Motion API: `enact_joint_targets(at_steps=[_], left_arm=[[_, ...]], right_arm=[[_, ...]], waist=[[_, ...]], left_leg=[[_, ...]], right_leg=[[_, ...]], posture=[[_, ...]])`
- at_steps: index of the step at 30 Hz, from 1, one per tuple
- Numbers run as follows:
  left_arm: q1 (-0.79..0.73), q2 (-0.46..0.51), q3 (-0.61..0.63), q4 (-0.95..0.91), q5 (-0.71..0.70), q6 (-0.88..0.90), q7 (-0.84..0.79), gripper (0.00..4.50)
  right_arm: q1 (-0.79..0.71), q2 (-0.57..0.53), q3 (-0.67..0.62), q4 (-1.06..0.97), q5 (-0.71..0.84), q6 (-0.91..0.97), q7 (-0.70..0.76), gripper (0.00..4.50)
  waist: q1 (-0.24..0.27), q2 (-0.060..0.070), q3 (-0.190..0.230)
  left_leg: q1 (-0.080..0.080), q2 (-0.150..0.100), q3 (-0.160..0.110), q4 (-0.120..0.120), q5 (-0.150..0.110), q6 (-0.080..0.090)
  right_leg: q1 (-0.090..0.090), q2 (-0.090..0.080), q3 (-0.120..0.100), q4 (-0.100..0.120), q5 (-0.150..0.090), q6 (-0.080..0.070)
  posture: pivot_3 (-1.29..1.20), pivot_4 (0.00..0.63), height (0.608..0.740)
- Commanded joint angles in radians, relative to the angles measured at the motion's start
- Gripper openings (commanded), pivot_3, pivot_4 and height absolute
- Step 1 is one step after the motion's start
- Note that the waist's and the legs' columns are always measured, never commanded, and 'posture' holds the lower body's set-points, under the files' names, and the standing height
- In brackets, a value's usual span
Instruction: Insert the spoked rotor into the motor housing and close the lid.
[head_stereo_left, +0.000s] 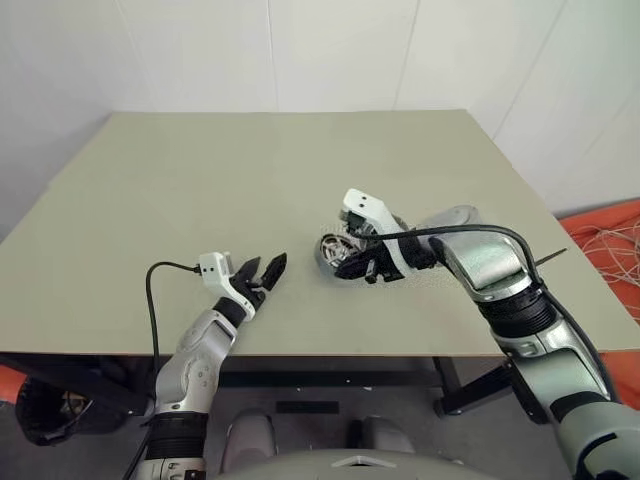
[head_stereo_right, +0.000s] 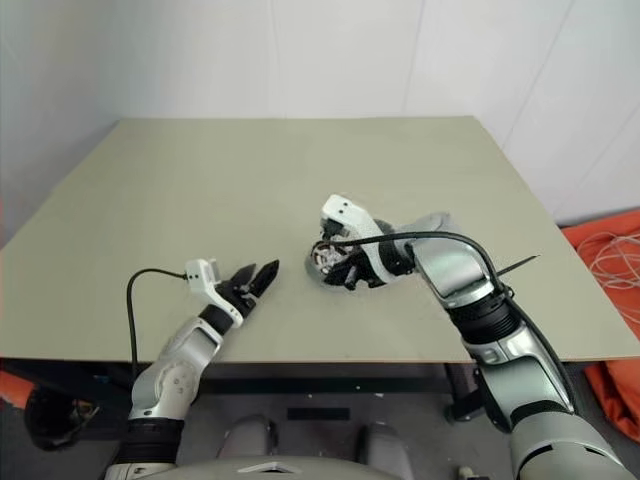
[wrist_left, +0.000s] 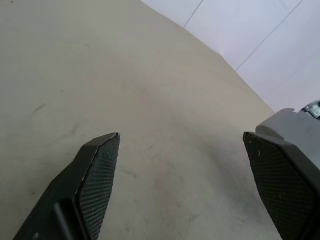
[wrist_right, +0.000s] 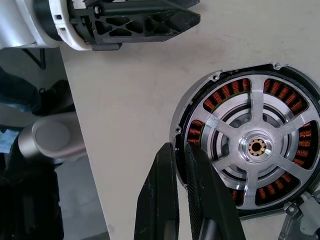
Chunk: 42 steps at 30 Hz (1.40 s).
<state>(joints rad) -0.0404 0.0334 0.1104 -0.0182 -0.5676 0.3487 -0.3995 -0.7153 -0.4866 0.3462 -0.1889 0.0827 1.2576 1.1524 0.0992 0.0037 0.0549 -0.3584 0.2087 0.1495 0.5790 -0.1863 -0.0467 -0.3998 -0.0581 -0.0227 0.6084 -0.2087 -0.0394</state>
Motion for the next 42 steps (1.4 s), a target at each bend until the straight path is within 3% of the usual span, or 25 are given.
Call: enact_joint_targets(at_steps=[1, 10, 20, 29, 33, 36, 38, 42], left_arm=[[-0.020, -0.002, 0.003, -0.014, -0.003, -0.008, -0.005, 4.21], [-0.019, -0.005, 0.013, -0.018, -0.003, -0.011, 0.002, 4.21], [-0.020, -0.006, 0.013, -0.017, 0.000, -0.010, -0.002, 4.21], [-0.017, -0.004, 0.016, -0.019, -0.002, -0.009, -0.002, 4.21], [-0.017, -0.004, 0.017, -0.019, -0.002, -0.007, -0.002, 4.21], [-0.017, -0.003, 0.018, -0.021, -0.004, -0.004, -0.002, 4.21], [-0.016, -0.002, 0.018, -0.021, -0.004, -0.003, -0.001, 4.21], [-0.016, 0.000, 0.019, -0.022, -0.003, -0.003, -0.001, 4.21]], right_arm=[[-0.021, 0.019, -0.007, -0.044, 0.036, 0.005, -0.075, 0.03], [-0.003, 0.058, 0.060, 0.008, 0.082, -0.051, -0.186, 0.03], [-0.050, 0.228, -0.026, 0.127, 0.137, -0.010, -0.338, 0.03], [-0.126, 0.364, -0.103, 0.133, 0.224, 0.020, -0.416, 3.01], [-0.218, 0.499, -0.296, 0.150, 0.331, 0.043, -0.473, 4.42], [-0.284, 0.563, -0.421, 0.174, 0.383, -0.023, -0.522, 4.48], [-0.299, 0.544, -0.409, 0.190, 0.337, -0.153, -0.550, 4.48], [-0.222, 0.322, -0.120, 0.274, 0.019, -0.647, -0.550, 3.53]], waist=[[0.000, 0.000, 0.000], [-0.001, 0.000, 0.000], [-0.005, 0.000, 0.000], [-0.002, 0.000, 0.000], [-0.005, 0.001, 0.001], [-0.006, 0.001, 0.001], [-0.003, 0.000, 0.000], [0.005, -0.003, 0.000]], left_leg=[[0.000, 0.000, 0.000, 0.000, 0.001, -0.001], [0.000, 0.000, 0.000, -0.001, 0.002, -0.004], [0.001, 0.000, 0.000, -0.002, 0.003, -0.005], [0.001, 0.000, -0.001, -0.002, 0.003, -0.005], [0.002, 0.000, -0.001, -0.002, 0.003, -0.006], [0.002, 0.000, -0.001, -0.004, 0.004, -0.007], [0.003, 0.000, -0.001, -0.005, 0.004, -0.007], [0.006, -0.001, -0.001, -0.005, 0.004, -0.007]], right_leg=[[0.000, 0.000, 0.000, 0.000, 0.000, 0.000], [0.000, 0.000, 0.000, 0.000, 0.000, 0.000], [0.000, 0.001, 0.000, 0.000, 0.000, 0.000], [0.001, 0.000, 0.000, 0.000, 0.000, 0.001], [0.001, 0.000, 0.000, 0.000, -0.001, 0.002], [-0.001, 0.001, 0.000, 0.001, -0.003, 0.006], [0.000, 0.001, 0.000, 0.001, -0.004, 0.007], [0.006, -0.002, 0.000, -0.002, -0.005, 0.009]], posture=[[0.00, 0.000, 0.740], [0.00, 0.000, 0.740], [0.00, 0.000, 0.740], [0.00, 0.000, 0.740], [0.00, 0.000, 0.740], [0.00, 0.000, 0.740], [0.00, 0.000, 0.740], [0.00, 0.000, 0.740]])
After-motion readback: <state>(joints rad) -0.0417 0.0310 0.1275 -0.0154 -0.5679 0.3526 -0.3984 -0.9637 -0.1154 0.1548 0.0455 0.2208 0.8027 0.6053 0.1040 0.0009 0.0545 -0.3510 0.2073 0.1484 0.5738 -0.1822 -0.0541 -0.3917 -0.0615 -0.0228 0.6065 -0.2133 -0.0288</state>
